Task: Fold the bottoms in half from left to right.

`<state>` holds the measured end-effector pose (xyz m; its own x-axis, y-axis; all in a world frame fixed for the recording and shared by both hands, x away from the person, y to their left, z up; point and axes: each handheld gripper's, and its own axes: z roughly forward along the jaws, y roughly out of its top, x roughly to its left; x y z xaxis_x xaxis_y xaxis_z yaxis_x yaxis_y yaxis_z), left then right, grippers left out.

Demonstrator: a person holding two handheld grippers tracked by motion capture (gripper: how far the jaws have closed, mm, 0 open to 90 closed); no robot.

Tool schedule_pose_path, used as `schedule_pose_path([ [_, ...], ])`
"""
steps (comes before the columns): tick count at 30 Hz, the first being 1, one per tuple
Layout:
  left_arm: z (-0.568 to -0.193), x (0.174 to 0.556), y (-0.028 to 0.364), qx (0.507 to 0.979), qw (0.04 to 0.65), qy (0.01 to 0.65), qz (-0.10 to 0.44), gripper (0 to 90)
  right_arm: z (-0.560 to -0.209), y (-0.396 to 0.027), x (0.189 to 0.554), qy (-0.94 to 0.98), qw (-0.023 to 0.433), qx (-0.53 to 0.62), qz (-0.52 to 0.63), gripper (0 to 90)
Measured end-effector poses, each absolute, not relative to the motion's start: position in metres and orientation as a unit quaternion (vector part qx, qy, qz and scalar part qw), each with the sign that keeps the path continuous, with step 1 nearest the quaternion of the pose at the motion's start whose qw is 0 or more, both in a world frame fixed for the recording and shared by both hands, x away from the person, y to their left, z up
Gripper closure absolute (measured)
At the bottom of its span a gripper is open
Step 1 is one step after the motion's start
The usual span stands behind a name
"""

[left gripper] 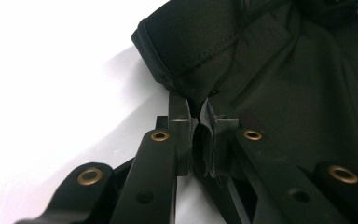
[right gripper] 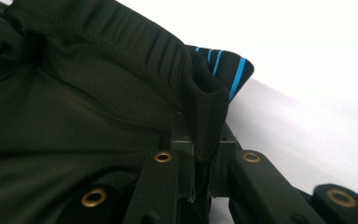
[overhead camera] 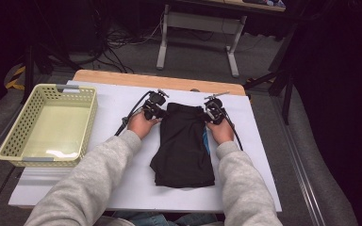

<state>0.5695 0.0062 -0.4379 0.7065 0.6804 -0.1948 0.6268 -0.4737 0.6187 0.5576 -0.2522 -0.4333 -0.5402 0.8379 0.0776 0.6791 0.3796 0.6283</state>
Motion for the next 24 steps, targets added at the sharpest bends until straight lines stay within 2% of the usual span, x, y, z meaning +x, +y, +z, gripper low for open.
schedule_pose_path([
  [24, -0.395, 0.555, 0.019, 0.837, 0.411, 0.346, 0.106, 83.9, -0.391, -0.260, 0.540, 0.797, 0.171, 0.426, 0.393, 84.3],
])
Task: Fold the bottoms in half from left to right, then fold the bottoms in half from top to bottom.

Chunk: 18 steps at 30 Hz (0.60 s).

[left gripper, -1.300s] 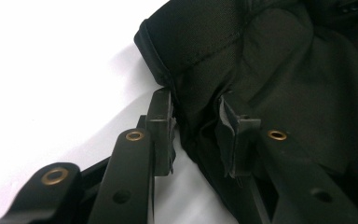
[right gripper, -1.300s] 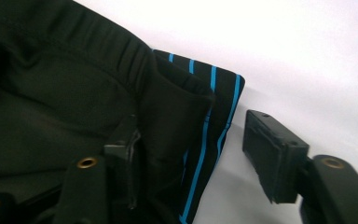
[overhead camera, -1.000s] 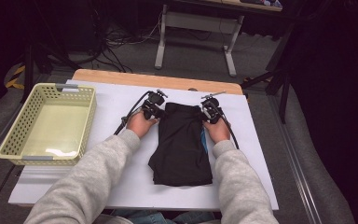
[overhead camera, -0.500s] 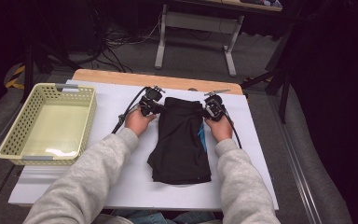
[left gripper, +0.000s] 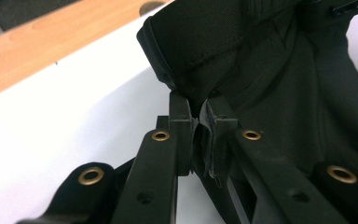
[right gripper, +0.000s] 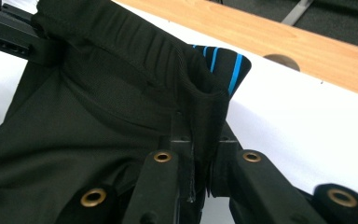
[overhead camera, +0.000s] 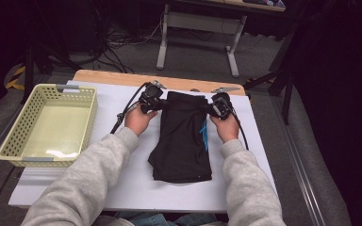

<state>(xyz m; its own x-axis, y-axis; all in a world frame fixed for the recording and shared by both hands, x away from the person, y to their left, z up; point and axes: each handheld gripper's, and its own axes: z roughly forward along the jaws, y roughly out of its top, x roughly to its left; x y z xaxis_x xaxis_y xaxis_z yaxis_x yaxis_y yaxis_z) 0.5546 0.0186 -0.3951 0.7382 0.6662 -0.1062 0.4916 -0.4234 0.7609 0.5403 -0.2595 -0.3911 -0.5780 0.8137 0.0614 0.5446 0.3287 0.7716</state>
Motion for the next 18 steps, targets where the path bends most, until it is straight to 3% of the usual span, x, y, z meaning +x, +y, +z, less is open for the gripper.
schedule_pose_path([
  [18, -0.372, 0.518, 0.034, 0.836, 0.458, 0.283, 0.103, 83.9, -0.373, -0.273, 0.495, 0.789, 0.179, 0.373, 0.455, 83.6],
])
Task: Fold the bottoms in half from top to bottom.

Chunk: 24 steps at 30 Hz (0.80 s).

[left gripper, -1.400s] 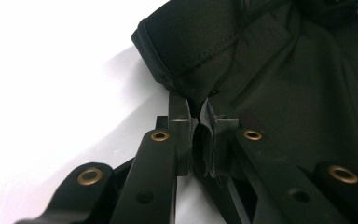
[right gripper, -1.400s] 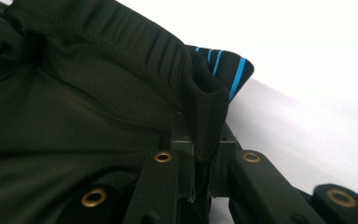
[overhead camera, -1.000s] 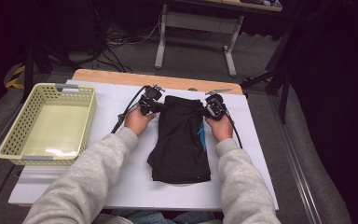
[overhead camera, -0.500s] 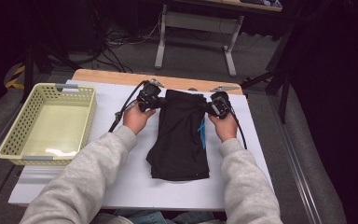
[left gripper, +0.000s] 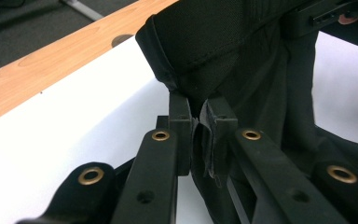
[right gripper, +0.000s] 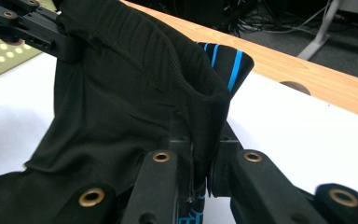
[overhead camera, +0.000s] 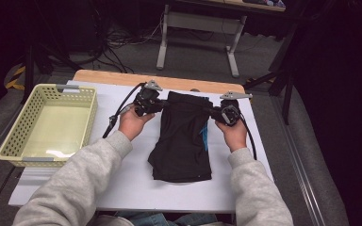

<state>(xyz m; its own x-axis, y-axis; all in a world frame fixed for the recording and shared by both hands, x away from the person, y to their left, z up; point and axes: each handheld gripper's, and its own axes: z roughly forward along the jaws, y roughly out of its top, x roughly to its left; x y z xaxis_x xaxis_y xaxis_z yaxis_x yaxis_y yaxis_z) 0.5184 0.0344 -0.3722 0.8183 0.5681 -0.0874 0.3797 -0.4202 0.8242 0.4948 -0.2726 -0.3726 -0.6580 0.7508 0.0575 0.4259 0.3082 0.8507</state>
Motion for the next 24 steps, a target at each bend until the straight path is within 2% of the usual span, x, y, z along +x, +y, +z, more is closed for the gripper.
schedule_pose_path([
  [11, -0.369, 0.491, 0.042, 0.840, 0.469, 0.257, 0.089, 83.8, -0.374, -0.275, 0.465, 0.794, 0.191, 0.337, 0.468, 83.1],
  [24, -0.381, 0.447, 0.046, 0.858, 0.457, 0.215, 0.094, 83.6, -0.392, -0.279, 0.421, 0.798, 0.178, 0.307, 0.487, 81.0],
])
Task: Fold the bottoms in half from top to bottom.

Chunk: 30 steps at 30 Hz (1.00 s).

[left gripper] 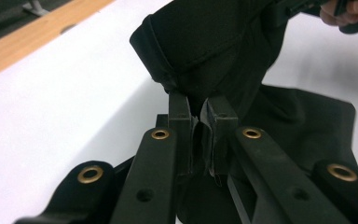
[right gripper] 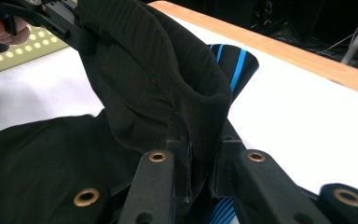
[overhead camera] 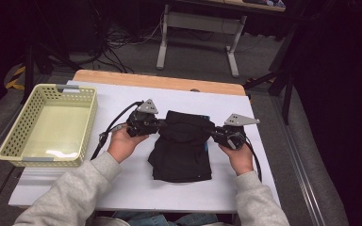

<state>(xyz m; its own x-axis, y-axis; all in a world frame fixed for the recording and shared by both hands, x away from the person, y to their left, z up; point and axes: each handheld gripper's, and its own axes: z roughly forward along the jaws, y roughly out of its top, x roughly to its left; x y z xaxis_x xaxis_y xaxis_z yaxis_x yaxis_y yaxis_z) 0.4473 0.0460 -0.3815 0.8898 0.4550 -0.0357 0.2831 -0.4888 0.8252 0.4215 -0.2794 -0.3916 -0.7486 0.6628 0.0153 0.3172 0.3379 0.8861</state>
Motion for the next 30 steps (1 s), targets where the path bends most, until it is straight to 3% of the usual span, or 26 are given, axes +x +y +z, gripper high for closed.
schedule_pose_path([
  [18, -0.412, 0.412, 0.050, 0.871, 0.439, 0.211, 0.061, 82.3, -0.413, -0.282, 0.391, 0.821, 0.172, 0.281, 0.466, 75.2],
  [30, -0.430, 0.402, 0.054, 0.891, 0.408, 0.197, 0.025, 78.8, -0.426, -0.283, 0.377, 0.834, 0.127, 0.286, 0.455, 57.3],
])
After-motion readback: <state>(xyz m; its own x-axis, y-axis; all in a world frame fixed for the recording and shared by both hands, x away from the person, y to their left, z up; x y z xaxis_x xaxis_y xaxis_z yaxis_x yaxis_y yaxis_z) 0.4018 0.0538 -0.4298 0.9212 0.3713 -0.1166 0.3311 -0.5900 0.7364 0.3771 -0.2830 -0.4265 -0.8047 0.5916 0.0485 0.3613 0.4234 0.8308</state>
